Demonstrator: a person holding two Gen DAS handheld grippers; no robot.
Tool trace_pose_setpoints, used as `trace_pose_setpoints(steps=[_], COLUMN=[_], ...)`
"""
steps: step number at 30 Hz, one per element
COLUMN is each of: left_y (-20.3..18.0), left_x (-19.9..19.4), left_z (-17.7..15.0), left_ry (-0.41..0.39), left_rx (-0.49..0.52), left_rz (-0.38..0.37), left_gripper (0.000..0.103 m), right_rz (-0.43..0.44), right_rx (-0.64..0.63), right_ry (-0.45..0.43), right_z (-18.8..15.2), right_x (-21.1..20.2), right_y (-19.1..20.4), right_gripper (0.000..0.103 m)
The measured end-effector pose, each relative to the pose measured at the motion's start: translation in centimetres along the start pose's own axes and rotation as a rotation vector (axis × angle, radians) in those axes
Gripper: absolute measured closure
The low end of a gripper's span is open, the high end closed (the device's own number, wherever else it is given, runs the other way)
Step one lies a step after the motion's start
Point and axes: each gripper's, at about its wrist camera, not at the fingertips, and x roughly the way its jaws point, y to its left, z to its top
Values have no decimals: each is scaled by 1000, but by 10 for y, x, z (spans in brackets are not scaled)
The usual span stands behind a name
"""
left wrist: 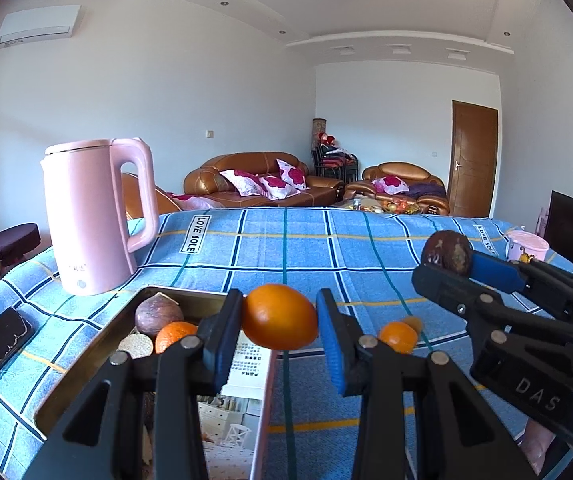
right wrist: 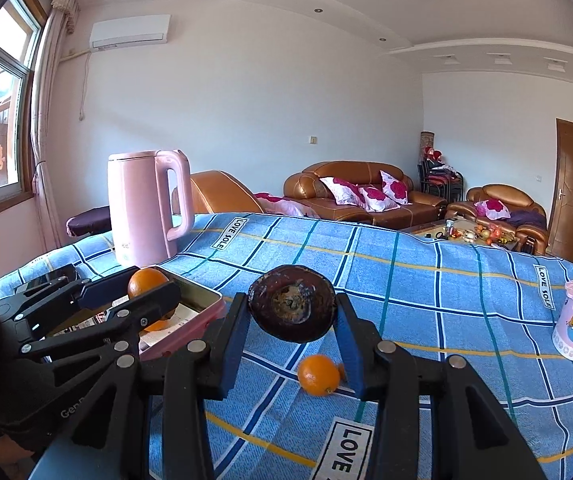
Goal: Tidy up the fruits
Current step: 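Hold the orange and the brown fruit above the pink tin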
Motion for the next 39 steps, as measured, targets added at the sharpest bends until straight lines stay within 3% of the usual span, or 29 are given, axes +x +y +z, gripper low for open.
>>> trace_pose_setpoints(steps=[22,39], left_y=[77,78], left_x=[2,7], left_z=[-5,-9], left_ry=[78,127], left_rx=[-106,-109], left_rz=[113,103], left_gripper=[64,64], right_rz=[131,172], right_rx=[-38,-69], right_ry=[64,139], right_z=[8,1], right_x=[40,70], right_y=[59,76], right_gripper=[58,58])
